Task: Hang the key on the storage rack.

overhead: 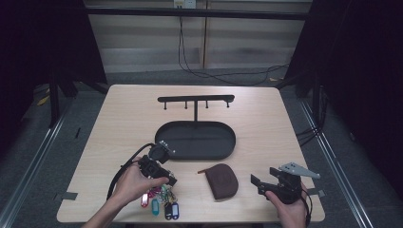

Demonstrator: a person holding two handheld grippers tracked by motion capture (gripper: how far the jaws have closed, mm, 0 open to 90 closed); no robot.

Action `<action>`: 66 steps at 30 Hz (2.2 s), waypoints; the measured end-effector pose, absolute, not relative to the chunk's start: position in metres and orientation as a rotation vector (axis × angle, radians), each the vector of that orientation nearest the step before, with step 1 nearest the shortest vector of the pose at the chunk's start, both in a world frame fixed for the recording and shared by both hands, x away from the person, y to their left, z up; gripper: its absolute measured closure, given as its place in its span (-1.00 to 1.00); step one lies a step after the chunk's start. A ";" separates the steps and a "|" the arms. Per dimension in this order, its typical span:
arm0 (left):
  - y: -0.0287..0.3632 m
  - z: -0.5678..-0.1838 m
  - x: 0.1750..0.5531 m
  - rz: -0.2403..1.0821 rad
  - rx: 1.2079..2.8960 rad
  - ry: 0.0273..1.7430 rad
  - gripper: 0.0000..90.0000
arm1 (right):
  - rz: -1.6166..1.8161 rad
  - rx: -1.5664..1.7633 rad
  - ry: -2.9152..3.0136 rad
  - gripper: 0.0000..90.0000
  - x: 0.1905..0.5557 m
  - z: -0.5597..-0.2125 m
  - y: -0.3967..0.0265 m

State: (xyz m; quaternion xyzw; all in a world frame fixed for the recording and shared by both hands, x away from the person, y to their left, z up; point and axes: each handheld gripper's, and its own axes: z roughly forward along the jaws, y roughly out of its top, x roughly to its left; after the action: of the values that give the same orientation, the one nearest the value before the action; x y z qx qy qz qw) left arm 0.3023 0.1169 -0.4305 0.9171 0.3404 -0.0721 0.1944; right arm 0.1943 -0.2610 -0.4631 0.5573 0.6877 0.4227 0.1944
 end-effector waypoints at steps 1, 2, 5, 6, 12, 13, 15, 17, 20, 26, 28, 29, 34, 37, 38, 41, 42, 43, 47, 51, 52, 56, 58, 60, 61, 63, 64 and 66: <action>0.115 -0.431 0.303 -0.182 2.593 0.955 0.23 | 1.184 1.562 1.928 -0.62 0.194 -0.463 -0.261; 0.115 -0.431 0.303 -0.182 2.593 0.955 0.25 | 1.184 1.562 1.928 -0.62 0.194 -0.463 -0.261; 0.105 -0.434 0.304 -0.138 2.667 0.973 0.26 | 1.180 1.563 1.930 -0.62 0.194 -0.463 -0.261; 0.105 -0.434 0.304 -0.138 2.667 0.973 0.26 | 1.180 1.563 1.930 -0.62 0.194 -0.463 -0.261; 0.095 -0.435 0.308 -0.164 2.682 1.013 0.26 | 1.172 1.573 1.937 -0.62 0.195 -0.464 -0.260; 0.095 -0.436 0.309 -0.180 2.686 1.007 0.26 | 1.171 1.574 1.936 -0.62 0.195 -0.464 -0.260; 0.092 -0.439 0.312 -0.208 2.693 1.000 0.30 | 1.170 1.575 1.937 -0.62 0.195 -0.464 -0.260; 0.091 -0.441 0.314 -0.233 2.709 0.997 0.34 | 1.168 1.577 1.936 -0.62 0.195 -0.464 -0.261; 0.089 -0.445 0.316 -0.233 2.721 1.020 0.40 | 1.164 1.579 1.939 -0.62 0.195 -0.465 -0.261; 0.085 -0.452 0.317 -0.249 2.754 1.037 0.46 | 1.166 1.580 1.943 -0.62 0.196 -0.465 -0.261; 0.084 -0.454 0.317 -0.233 2.752 1.054 0.45 | 1.164 1.581 1.945 -0.62 0.196 -0.465 -0.261; 0.084 -0.454 0.317 -0.222 2.770 1.047 0.44 | 1.165 1.581 1.945 -0.62 0.196 -0.465 -0.261; 0.079 -0.460 0.315 -0.270 2.792 1.049 0.44 | 1.165 1.584 1.948 -0.62 0.196 -0.465 -0.261; 0.077 -0.461 0.314 -0.268 2.804 1.039 0.53 | 1.163 1.587 1.949 -0.62 0.196 -0.465 -0.262; 0.077 -0.462 0.315 -0.267 2.799 1.035 0.60 | 1.159 1.588 1.948 -0.63 0.197 -0.465 -0.262; 0.076 -0.463 0.316 -0.293 2.803 1.035 0.68 | 1.158 1.587 1.948 -0.63 0.197 -0.465 -0.262; 0.076 -0.464 0.316 -0.306 2.810 1.031 0.71 | 1.155 1.586 1.945 -0.63 0.197 -0.465 -0.262; 0.076 -0.464 0.316 -0.306 2.810 1.031 0.73 | 1.155 1.586 1.945 -0.63 0.197 -0.465 -0.262; 0.075 -0.464 0.314 -0.321 2.817 1.003 0.84 | 1.154 1.588 1.946 -0.63 0.197 -0.466 -0.262; 0.073 -0.462 0.313 -0.311 2.863 0.974 0.92 | 1.154 1.589 1.942 -0.64 0.197 -0.465 -0.262; 0.073 -0.462 0.313 -0.311 2.863 0.974 0.92 | 1.154 1.589 1.942 -0.64 0.197 -0.465 -0.262; 0.072 -0.458 0.311 -0.304 2.894 0.917 0.92 | 1.150 1.591 1.945 -0.64 0.197 -0.466 -0.262; 0.072 -0.455 0.310 -0.306 2.895 0.901 0.92 | 1.151 1.591 1.945 -0.64 0.197 -0.466 -0.262; 0.073 -0.452 0.310 -0.303 2.899 0.894 0.92 | 1.149 1.590 1.946 -0.64 0.197 -0.466 -0.262; 0.073 -0.450 0.310 -0.299 2.899 0.891 0.92 | 1.149 1.591 1.946 -0.64 0.197 -0.466 -0.262; 0.074 -0.445 0.311 -0.294 2.904 0.870 0.92 | 1.148 1.590 1.947 -0.64 0.197 -0.466 -0.262; 0.074 -0.445 0.311 -0.294 2.904 0.870 0.93 | 1.148 1.590 1.947 -0.64 0.197 -0.466 -0.262; 0.076 -0.440 0.312 -0.293 2.899 0.860 0.93 | 1.148 1.590 1.945 -0.64 0.197 -0.465 -0.262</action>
State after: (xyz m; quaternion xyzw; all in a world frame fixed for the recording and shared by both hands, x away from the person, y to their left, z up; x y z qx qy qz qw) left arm 0.3120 0.0760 -0.4401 0.9530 0.2825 -0.0961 0.0517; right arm 0.1967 -0.2621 -0.4655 0.5653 0.6915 0.4083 0.1885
